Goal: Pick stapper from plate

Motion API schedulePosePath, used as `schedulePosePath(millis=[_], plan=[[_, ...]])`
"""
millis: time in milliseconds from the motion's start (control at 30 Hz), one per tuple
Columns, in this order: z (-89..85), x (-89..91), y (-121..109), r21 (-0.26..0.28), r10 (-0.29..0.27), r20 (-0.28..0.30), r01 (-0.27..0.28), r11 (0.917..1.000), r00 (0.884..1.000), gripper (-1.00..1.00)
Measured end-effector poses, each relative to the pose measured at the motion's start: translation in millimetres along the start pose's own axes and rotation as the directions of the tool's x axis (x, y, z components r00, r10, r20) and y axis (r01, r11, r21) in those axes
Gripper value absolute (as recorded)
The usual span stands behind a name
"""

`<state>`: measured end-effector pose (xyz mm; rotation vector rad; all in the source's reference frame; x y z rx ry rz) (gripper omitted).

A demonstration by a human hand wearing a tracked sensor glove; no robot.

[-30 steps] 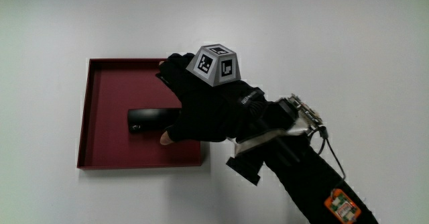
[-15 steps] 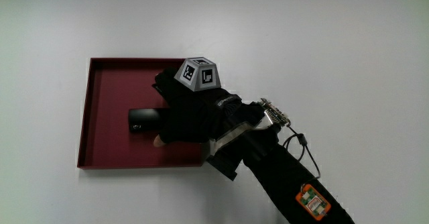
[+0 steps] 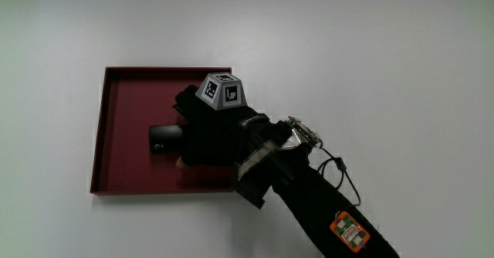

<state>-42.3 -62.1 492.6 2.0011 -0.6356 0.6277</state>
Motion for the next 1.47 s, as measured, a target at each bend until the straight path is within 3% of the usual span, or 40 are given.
schedulePosePath(millis=[100,600,833,1000,1067,1100,1167,1233,1267,1300,1467], plan=[[-0.1,0.2,-0.4,0.049,0.016,0.002,-0.016,0.9987,1.000,0.25],[-1.3,1.5,-1.8,0.147,0.056,-0.011,-0.054,0.9877,0.998,1.00],[4.7,-0.5,-6.2,0.177,0.079,-0.013,-0.076,0.9812,0.997,1.00],[28.7,-14.2,-31.3,0.232,0.128,0.016,-0.128,0.9643,0.992,1.00],[34.5,-10.4,-33.3,0.245,0.114,0.045,-0.122,0.9617,0.992,1.00],[43.5,-18.3,-44.6,0.261,0.150,0.024,-0.151,0.9536,0.988,1.00],[51.7,-16.2,-50.7,0.258,0.169,0.015,-0.167,0.9516,0.985,1.00],[64.6,-21.4,-67.2,0.300,0.169,0.015,-0.166,0.9395,0.986,1.00],[65.3,-14.6,-64.5,0.293,0.130,0.060,-0.142,0.9455,0.990,1.00],[73.0,-21.0,-76.4,0.308,0.188,0.008,-0.181,0.9340,0.982,1.00],[88.4,1.8,-82.6,0.361,0.249,0.103,-0.269,0.8930,0.963,1.00]])
